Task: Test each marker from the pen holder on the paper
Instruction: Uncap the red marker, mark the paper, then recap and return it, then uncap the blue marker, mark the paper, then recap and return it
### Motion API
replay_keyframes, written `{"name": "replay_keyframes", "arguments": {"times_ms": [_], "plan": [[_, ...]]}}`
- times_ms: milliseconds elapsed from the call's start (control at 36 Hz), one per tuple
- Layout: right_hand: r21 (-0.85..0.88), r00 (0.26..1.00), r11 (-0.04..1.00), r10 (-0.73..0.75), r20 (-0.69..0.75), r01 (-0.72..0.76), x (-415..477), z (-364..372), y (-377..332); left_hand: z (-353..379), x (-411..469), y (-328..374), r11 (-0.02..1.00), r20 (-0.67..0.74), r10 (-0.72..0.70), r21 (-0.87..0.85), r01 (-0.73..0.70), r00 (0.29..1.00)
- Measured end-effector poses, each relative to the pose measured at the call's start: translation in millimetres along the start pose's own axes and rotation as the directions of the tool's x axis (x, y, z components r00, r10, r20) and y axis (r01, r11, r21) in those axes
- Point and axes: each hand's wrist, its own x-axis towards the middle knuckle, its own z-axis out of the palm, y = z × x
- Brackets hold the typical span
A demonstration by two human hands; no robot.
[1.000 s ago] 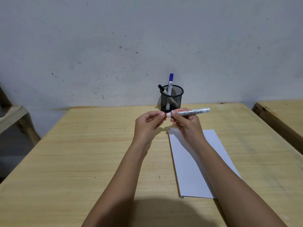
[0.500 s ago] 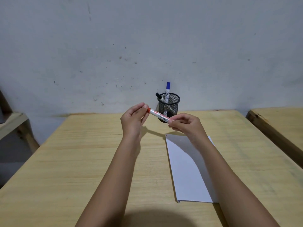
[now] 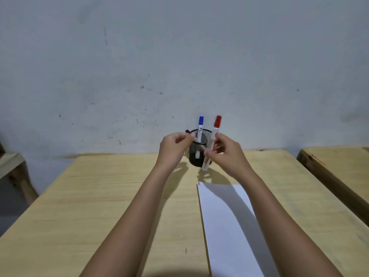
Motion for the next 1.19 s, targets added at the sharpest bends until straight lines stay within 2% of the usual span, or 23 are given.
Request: {"name": "replay_keyframes", "arguments": {"times_ms": [56,111,222,306,417,528,750,944,1000,1083,1194], "plan": [[0.055,0.993,0.998,0.000,-0.116,0.007,11,-6,5,-1,8,-14,0.986,0.015,-0.065,0.155,0.062,0.998],[0.148,0.976,0.989,0.025,-0.217,0.007,23,-11,8,0,15,-29,0.961,0.018,-0.156,0.234,0.147,0.988],[0.215,0.942,0.976,0.050,-0.331,0.024,44,-15,14,10,28,-52,0.923,0.043,-0.200,0.344,0.173,0.979],[0.180,0.951,0.983,0.075,-0.298,-0.022,59,-12,22,19,30,-55,0.949,0.098,-0.237,0.236,0.209,0.967],[0.095,0.977,0.987,0.140,-0.163,-0.126,71,-4,32,30,39,-69,0.986,0.139,-0.155,0.085,0.144,0.978],[-0.063,0.989,0.993,0.090,-0.119,-0.098,74,0,34,36,44,-73,0.991,0.137,-0.107,0.097,0.094,0.985],[-0.165,0.988,0.976,0.130,-0.087,-0.143,86,-1,43,38,43,-74,0.993,0.096,-0.080,0.100,0.070,0.992],[-0.335,0.990,0.932,0.133,-0.042,-0.139,97,5,41,36,44,-74,0.992,0.115,-0.083,0.108,0.070,0.990],[-0.332,0.988,0.930,0.142,-0.062,-0.155,99,7,44,36,45,-74,0.991,0.117,-0.085,0.114,0.072,0.990],[-0.256,0.978,0.954,0.112,-0.179,-0.156,97,10,46,37,45,-75,0.990,0.117,-0.089,0.116,0.075,0.989],[-0.228,0.954,0.973,-0.046,-0.296,-0.024,90,14,41,37,45,-75,0.990,0.113,-0.101,0.105,0.089,0.989]]}}
